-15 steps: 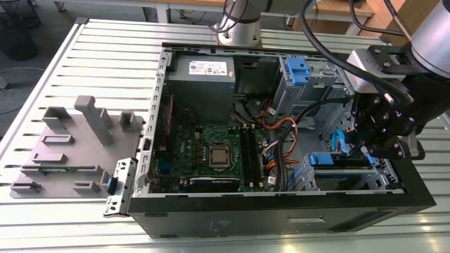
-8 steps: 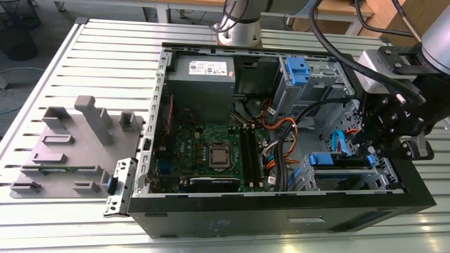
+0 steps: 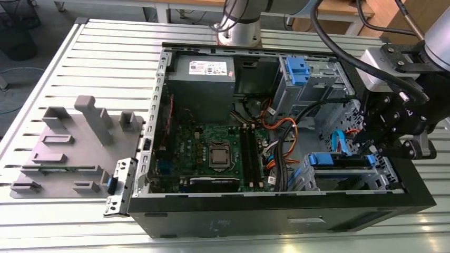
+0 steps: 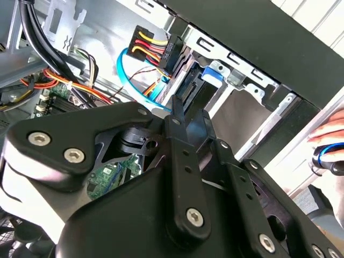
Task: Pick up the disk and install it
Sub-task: 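Insert the first disk wire, then insert the second disk wire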
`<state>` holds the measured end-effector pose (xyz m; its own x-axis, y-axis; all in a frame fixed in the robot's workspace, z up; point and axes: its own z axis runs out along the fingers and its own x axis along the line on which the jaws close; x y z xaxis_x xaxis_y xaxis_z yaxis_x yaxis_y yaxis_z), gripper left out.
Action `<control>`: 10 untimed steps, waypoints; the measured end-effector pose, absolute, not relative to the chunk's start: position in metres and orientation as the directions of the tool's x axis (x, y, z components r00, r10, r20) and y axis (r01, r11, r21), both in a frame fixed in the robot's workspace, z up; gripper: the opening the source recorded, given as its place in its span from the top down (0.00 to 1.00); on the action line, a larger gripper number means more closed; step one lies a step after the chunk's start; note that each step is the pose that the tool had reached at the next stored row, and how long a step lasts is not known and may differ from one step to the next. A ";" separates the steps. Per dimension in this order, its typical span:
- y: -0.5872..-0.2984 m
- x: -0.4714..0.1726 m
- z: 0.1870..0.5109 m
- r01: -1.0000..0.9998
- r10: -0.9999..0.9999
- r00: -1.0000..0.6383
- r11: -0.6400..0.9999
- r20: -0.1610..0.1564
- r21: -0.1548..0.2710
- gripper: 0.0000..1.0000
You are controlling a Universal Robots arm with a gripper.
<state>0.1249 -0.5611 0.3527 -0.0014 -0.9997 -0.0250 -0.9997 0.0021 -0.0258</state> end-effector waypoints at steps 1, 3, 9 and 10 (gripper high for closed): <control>-0.561 0.125 0.353 -1.000 -1.000 -0.001 0.002 -0.025 -0.026 0.71; -0.561 0.125 0.353 -1.000 -1.000 -0.001 0.002 -0.025 -0.026 0.71; -0.561 0.125 0.359 -1.000 -1.000 -0.001 0.002 -0.025 -0.026 0.71; -0.561 0.125 0.360 -1.000 -1.000 -0.001 0.002 -0.024 -0.026 0.71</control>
<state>0.1249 -0.5611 0.3598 -0.0014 -0.9997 -0.0245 -0.9997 0.0020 -0.0258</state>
